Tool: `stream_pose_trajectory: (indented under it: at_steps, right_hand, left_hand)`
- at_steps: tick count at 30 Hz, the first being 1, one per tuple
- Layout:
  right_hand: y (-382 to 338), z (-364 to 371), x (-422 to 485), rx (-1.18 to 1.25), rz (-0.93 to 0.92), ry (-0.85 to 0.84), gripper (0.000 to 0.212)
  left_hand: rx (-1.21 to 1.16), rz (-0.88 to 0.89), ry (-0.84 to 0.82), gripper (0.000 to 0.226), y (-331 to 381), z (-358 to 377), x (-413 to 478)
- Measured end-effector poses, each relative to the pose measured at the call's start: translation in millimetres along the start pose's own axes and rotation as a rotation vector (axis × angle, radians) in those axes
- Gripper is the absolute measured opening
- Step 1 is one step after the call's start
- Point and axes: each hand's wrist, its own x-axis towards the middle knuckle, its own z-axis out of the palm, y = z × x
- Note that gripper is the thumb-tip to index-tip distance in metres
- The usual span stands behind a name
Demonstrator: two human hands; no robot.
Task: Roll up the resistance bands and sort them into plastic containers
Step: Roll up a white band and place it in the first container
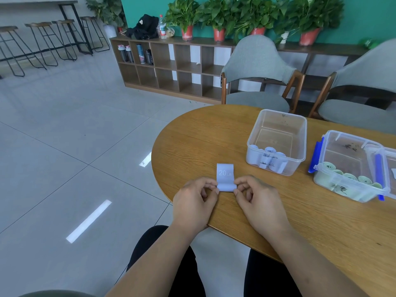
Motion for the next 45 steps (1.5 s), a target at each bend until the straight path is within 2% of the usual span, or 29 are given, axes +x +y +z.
stream_pose_trajectory:
  at_steps: [4,15,20,28,39,45]
  right_hand:
    - [0.8,0.7,0.6,-0.032,-0.027,0.012,0.019]
    - [0.4,0.7,0.7,-0.026,-0.013,0.01,0.026]
    - [0.3,0.3,0.9,-0.031,-0.014,0.008,0.018]
    - [2.6,2.7,2.0,-0.064,-0.031,-0.006,0.03]
    - [1.4,1.3,0.6,-0.035,-0.028,0.011,0.019]
    - [2.3,1.8,1.2,-0.062,-0.036,0.0,0.03]
  left_hand:
    - [0.018,0.022,0.008,0.015,0.2,0.2,0.4]
    - [0.003,0.02,0.002,0.016,-0.1,0.1,1.3]
    - [0.012,0.029,0.007,0.016,0.6,-0.1,0.2]
    - [0.034,0.027,-0.005,0.023,-0.6,-0.5,0.6]
    - [0.038,0.045,0.013,0.016,0.2,0.4,-0.4]
    - [0.054,0.052,0.015,0.024,0.4,-0.1,-0.3]
